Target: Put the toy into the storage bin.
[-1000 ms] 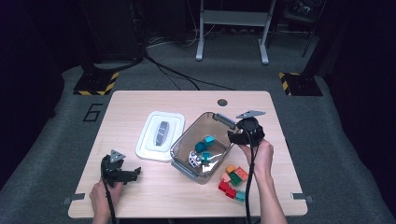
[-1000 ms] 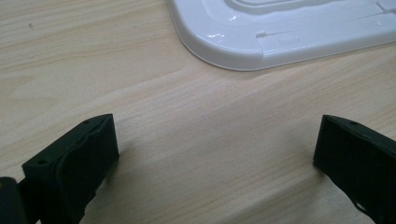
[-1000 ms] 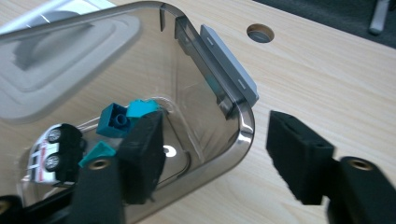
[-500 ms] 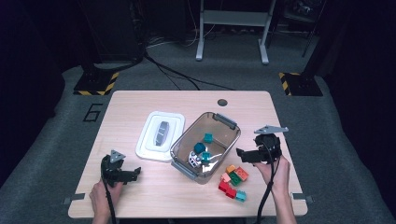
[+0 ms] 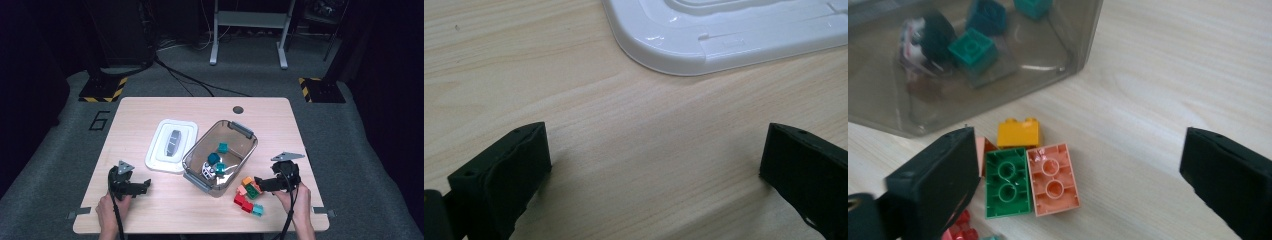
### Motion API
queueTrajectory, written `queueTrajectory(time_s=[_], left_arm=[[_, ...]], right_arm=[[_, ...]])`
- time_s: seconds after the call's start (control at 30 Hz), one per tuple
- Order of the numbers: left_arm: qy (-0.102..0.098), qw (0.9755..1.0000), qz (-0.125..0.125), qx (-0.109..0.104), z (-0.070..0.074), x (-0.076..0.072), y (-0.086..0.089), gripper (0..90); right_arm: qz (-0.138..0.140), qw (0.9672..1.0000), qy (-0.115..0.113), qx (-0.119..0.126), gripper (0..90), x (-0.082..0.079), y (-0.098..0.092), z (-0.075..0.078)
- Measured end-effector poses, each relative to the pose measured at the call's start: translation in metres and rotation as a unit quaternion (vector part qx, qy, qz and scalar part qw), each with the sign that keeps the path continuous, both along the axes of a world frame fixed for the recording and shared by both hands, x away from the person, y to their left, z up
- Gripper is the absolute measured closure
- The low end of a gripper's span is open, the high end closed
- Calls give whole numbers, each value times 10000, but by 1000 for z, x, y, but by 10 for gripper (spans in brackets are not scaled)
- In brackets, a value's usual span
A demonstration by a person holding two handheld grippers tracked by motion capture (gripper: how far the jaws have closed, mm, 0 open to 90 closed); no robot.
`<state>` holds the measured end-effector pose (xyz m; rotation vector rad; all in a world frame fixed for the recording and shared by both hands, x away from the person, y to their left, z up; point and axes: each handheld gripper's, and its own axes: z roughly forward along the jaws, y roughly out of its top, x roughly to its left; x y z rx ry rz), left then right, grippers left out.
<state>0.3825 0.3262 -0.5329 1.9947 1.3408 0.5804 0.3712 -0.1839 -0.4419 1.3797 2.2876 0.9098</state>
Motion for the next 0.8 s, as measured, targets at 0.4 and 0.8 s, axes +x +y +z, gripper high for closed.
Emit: queueTrajectory(time_s=[0.4,0.8], left_arm=[[-2,10000,2,-3,0,0,0,0],[-2,10000,2,-2,0,0,0,0]], right_arm=[[124,9990,379,-179,402,8,7,-42],[-101,9984,521,-218,677,8,1,-47]])
